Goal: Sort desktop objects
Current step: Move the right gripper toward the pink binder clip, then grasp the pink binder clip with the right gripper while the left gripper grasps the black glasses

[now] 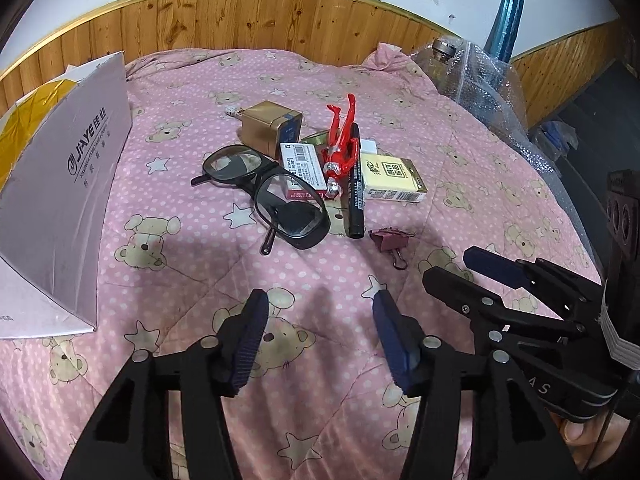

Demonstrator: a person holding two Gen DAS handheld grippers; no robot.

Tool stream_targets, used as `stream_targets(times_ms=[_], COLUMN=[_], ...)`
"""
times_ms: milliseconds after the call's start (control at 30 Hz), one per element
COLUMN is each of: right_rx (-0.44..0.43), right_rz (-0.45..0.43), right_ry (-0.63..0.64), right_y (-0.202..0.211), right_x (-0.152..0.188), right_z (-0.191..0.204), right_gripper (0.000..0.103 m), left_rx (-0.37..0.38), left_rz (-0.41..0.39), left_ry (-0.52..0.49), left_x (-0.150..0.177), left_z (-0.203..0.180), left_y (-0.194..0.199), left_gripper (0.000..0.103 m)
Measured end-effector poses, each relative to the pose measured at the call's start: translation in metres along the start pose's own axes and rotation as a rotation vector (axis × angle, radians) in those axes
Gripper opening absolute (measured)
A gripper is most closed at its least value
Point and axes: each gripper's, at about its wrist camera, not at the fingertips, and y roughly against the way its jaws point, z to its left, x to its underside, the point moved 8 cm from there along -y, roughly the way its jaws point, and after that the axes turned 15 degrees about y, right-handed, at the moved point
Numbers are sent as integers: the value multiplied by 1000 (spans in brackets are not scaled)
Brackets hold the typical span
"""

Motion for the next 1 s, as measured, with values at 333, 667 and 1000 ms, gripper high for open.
stream_targets(times_ms=[333,667,1000], right_rx=[-19,-49,-84], right_rz=[31,57,23], right_ry=[-30,-2,-38], right_y=[-25,-70,-59], right_x=[-5,-16,-10], right_z=[-15,-13,-23], right_gripper=[66,63,35], left_rx=[-18,19,34], left_rz=[41,104,76], left_ry=[13,29,75], left_x=[-23,-49,-55], left_z=[14,17,33], left_y=[-30,-82,-63], left_gripper=[58,60,48])
